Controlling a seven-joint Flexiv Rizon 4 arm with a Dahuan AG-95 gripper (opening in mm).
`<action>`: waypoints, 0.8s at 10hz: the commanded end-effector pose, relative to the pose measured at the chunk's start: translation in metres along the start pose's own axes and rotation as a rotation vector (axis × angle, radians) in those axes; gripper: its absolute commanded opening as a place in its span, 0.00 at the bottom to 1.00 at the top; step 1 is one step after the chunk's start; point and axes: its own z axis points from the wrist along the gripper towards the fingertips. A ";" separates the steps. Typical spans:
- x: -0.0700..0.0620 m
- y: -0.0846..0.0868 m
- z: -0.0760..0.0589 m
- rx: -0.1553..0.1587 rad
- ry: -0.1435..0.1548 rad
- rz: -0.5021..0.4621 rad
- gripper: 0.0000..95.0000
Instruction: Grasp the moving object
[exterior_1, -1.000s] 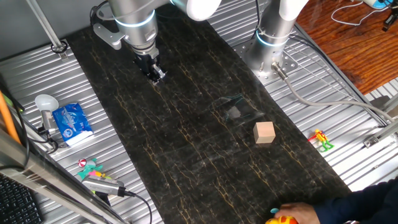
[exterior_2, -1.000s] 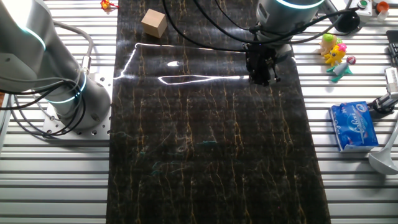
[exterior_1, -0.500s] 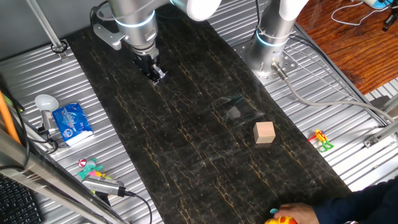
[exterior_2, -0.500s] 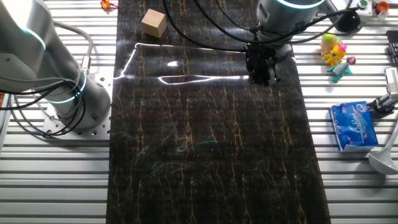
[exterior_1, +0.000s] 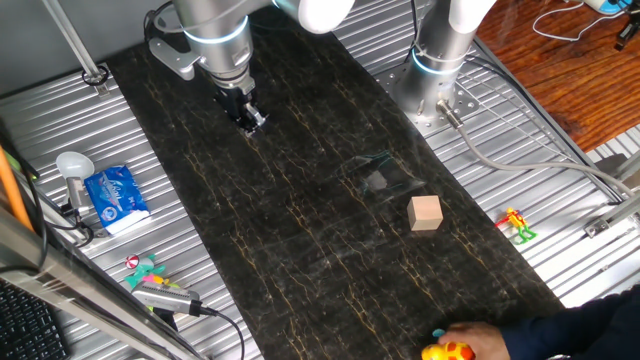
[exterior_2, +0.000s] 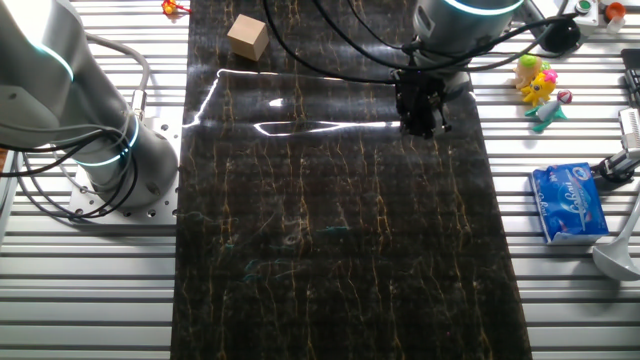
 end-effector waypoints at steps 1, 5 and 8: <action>0.000 0.000 0.000 -0.001 0.002 -0.002 0.00; 0.000 0.000 0.000 -0.005 0.004 -0.020 0.00; 0.000 0.000 0.000 -0.007 0.001 -0.070 0.00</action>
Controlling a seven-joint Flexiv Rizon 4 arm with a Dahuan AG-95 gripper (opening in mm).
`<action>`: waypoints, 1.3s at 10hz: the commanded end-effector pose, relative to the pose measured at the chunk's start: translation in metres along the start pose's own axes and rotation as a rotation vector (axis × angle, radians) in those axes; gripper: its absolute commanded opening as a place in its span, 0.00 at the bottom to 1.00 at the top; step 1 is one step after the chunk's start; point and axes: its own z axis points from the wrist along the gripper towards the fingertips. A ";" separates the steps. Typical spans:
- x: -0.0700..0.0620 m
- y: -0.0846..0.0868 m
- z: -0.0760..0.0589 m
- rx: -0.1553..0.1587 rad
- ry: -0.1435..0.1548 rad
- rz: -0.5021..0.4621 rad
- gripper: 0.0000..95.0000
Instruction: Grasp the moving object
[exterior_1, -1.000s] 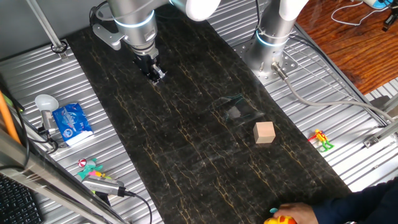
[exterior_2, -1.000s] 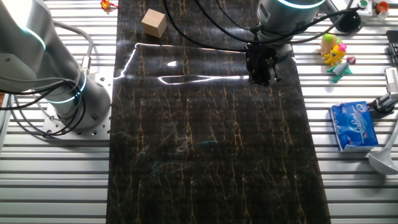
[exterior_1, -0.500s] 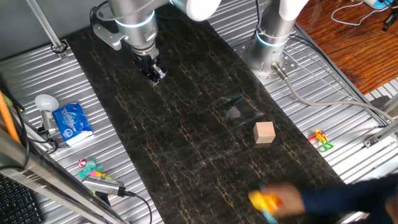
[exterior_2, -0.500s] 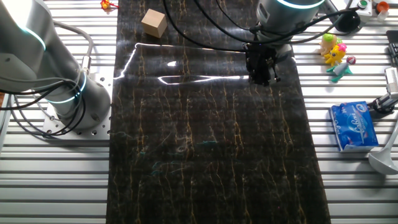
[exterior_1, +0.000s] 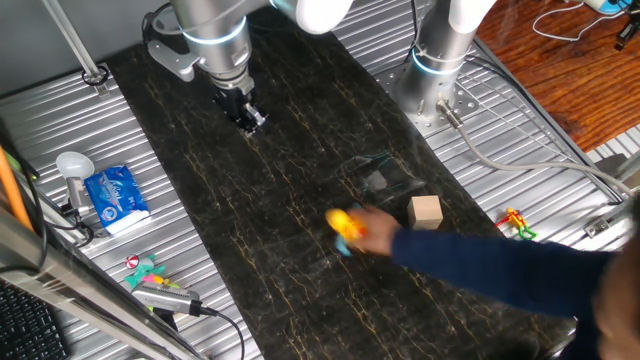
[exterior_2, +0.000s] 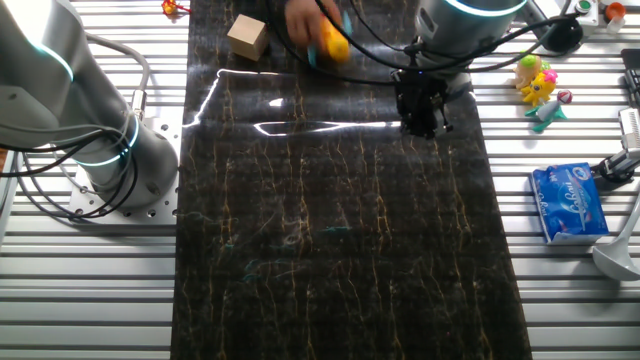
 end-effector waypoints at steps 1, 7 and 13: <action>-0.001 0.000 0.000 0.001 0.000 -0.029 0.00; -0.001 0.000 0.000 -0.010 -0.005 -0.048 0.20; 0.001 -0.002 0.006 -0.043 -0.010 -0.129 0.40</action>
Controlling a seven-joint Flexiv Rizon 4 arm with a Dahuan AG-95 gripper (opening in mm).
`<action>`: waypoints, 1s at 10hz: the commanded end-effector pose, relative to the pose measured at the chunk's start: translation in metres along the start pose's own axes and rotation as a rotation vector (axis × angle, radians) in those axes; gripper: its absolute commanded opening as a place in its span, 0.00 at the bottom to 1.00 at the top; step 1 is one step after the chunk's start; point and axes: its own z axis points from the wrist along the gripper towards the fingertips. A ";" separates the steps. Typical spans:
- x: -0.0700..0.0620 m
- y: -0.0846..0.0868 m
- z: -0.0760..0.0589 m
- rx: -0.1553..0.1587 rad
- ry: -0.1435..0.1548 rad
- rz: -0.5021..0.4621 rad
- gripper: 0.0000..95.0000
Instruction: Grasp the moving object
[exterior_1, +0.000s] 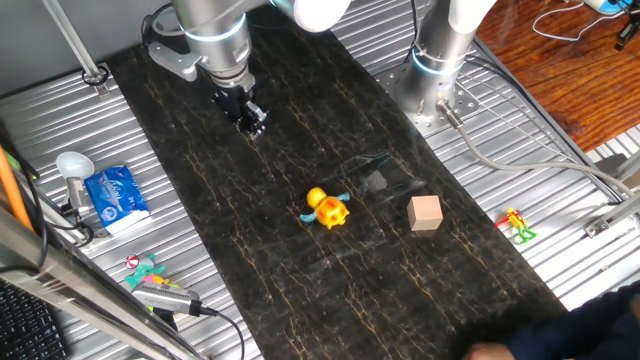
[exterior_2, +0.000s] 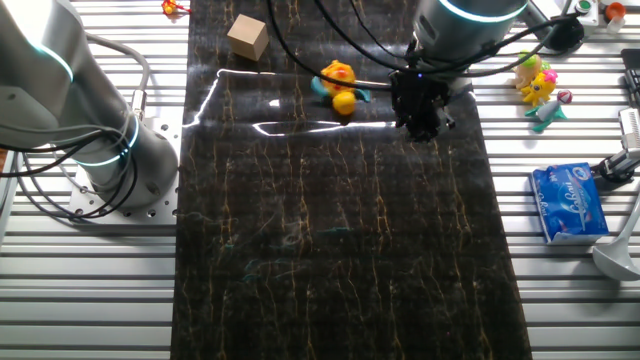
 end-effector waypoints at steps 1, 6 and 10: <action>0.001 0.000 0.005 -0.018 -0.004 -0.063 0.40; 0.002 -0.008 0.024 -0.020 -0.004 -0.182 0.40; 0.001 -0.022 0.033 -0.021 -0.042 -0.314 0.40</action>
